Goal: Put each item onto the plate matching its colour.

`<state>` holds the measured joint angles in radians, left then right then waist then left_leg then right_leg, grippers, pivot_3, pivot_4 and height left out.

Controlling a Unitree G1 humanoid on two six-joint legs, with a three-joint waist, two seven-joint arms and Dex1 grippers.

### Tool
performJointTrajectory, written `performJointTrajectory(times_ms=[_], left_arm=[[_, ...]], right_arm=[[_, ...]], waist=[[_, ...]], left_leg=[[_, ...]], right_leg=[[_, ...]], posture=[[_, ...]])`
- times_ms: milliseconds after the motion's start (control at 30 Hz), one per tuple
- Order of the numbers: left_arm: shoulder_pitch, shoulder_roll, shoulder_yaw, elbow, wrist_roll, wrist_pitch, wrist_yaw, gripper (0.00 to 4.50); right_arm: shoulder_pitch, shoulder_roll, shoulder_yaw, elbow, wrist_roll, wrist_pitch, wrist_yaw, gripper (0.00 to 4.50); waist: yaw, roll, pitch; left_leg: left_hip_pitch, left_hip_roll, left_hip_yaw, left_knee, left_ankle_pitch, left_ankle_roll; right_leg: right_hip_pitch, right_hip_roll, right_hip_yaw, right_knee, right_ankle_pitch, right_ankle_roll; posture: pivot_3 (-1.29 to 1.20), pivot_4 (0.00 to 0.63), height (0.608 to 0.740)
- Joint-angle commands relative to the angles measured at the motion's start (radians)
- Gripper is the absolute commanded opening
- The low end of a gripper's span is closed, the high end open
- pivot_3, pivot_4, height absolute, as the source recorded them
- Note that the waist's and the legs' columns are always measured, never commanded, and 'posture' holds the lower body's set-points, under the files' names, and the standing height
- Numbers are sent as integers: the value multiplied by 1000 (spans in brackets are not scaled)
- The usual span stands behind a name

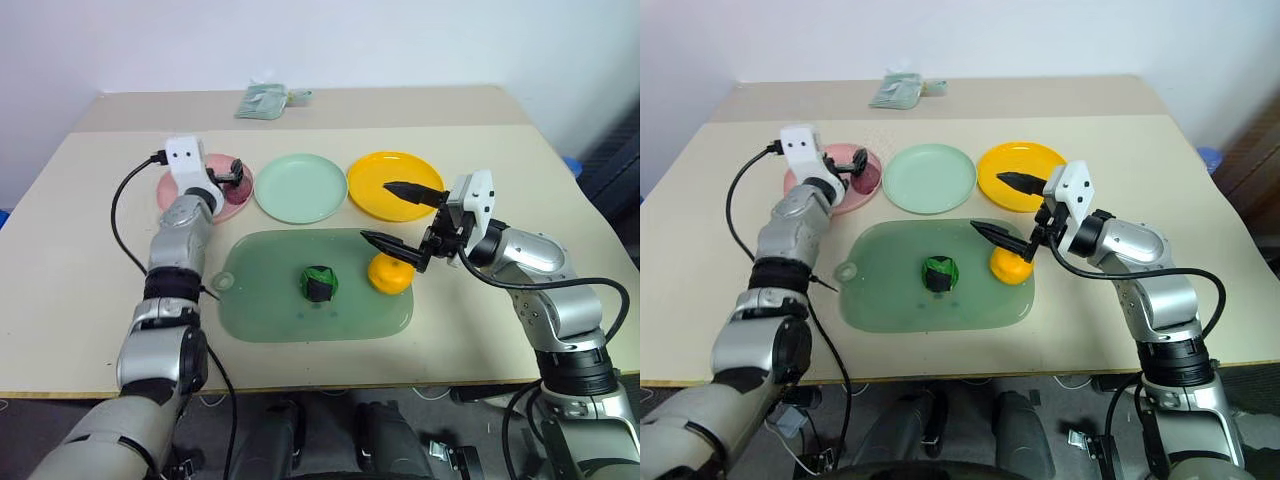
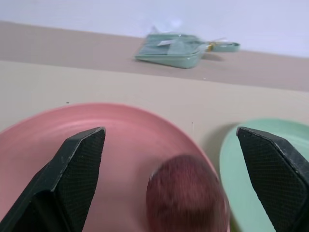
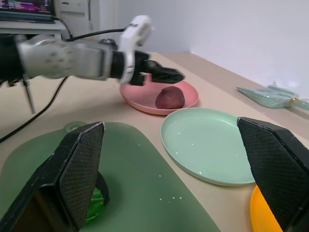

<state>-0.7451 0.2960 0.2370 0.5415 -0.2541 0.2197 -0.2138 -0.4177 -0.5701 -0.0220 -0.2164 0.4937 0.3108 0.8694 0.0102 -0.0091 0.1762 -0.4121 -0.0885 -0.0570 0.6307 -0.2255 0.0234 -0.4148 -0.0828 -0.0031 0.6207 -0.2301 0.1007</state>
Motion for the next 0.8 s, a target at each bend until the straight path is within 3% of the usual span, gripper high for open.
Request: performJointTrajectory(times_ms=[33, 100, 200, 400, 633, 800], left_arm=[[165, 36, -22, -379, -188, 113, -241, 4466], [243, 55, -6, -500, -291, 172, -338, 4466], [387, 172, -64, -645, -348, 201, -584, 4466], [429, 313, -165, -696, -347, 199, -836, 4466], [289, 291, -290, -538, -249, 115, -954, 4466], [239, 265, -354, -435, -178, 23, -1036, 4466]], right_arm=[[9, 9, -19, -68, 19, 3, -14, 4500], [15, 13, -15, -80, 23, 11, -16, 4500], [21, 23, -7, -83, 25, 16, -19, 4500], [68, 9, -36, -118, 40, 33, -26, 4500], [381, -118, -216, -354, 135, 131, -34, 4500], [631, -133, -387, -496, 181, 174, -73, 4500]], waist=[[-1, 0, 0], [0, 0, 0], [0, 1, -1], [5, 3, -1], [27, 3, -1], [25, 3, -1]], left_leg=[[0, 0, 0, 0, 0, 0], [0, 0, 0, 0, 0, 0], [0, 1, 0, 0, -1, -3], [0, 1, 0, 0, -1, -3], [0, 1, 0, -1, -1, 0], [0, 2, 0, 0, -1, 1]], right_leg=[[0, 0, 0, 0, 0, 0], [0, -1, 0, 0, 0, -1], [0, 0, 0, -1, 1, -3], [1, -1, 0, -2, -2, -7], [2, -1, 0, -6, -2, -7], [2, -1, 0, -6, -2, -7]], posture=[[0, 150, 740], [0, 150, 740], [0, 150, 740], [0, 150, 740], [0, 150, 740], [0, 150, 740]])
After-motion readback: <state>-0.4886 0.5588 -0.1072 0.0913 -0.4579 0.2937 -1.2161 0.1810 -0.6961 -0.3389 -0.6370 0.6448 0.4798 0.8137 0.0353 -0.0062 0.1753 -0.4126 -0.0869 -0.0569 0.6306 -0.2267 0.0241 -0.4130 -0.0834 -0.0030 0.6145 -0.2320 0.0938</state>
